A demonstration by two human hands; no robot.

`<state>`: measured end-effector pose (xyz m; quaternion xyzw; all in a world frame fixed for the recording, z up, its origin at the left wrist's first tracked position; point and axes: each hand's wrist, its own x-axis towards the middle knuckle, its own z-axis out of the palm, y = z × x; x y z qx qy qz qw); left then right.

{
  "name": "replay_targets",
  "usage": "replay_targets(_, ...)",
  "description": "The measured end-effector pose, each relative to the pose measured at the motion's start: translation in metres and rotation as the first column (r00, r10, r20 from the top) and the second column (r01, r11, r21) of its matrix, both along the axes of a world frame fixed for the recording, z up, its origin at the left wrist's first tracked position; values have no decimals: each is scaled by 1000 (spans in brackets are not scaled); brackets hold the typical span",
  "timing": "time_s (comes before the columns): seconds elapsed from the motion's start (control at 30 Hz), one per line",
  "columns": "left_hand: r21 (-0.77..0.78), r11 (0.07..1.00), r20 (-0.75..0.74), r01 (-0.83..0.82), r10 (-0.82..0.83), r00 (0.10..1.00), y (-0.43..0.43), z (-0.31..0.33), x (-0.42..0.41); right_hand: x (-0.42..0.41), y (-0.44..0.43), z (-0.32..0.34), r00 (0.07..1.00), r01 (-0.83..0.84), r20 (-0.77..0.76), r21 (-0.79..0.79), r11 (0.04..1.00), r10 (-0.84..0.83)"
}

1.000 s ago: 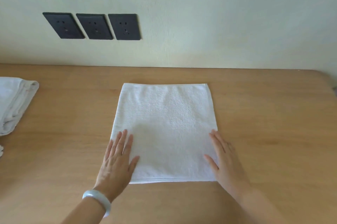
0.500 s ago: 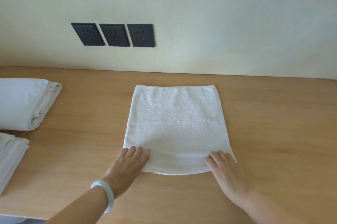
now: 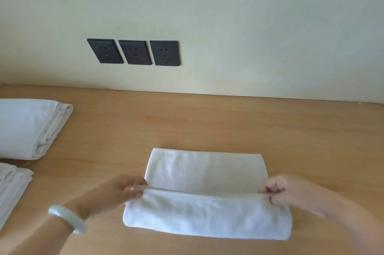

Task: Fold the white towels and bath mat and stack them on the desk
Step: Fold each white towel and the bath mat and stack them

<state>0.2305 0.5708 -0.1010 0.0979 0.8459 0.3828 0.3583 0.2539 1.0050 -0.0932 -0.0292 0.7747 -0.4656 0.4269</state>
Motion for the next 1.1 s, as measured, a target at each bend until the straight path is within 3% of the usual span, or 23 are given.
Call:
replay_targets(0.1, 162, 899, 134, -406, 388, 912, 10, -25, -12, -13, 0, -31, 900, 435, -31, 28, 900, -435)
replay_targets(0.23, 58, 847, 33, -528, 527, 849, 20, -67, -13, -7, -15, -61, 785, 618, -145, 133, 775, -602)
replay_targets(0.33, 76, 814, -11, -576, 578, 816, 23, -65, -12, -2, -23, -47, 766, 632, -244, 117, 766, -595)
replay_targets(0.5, 313, 688, 140, -655, 649, 748, 22, -35, -32, -20, -10, -21, 711, 683, -168, -65, 727, -683)
replay_targets(0.57, 257, 715, 53, -651, 662, 748, 24, -42, -53, -37, -10, -31, 678, 711, -227, -37, 702, -699)
replay_targets(0.63, 90, 771, -101, -631, 637, 764, 33, -58, -67, -47, -18, -55, 671, 720, -307, 56, 691, -675)
replay_targets(0.73, -92, 777, -247, -623, 588, 770, 49, -75, -70, -46, -31, -84, 645, 742, -430, 158, 651, -632)
replay_targets(0.9, -76, 759, -309, -647, 599, 739, 57, -73, -70, -41, -40, -87, 599, 763, -571, 196, 615, -561)
replay_targets(1.1, -198, 728, -396, -656, 553, 733, 65, -78, -73, -45, -40, -105, 541, 804, -713, 282, 524, -446)
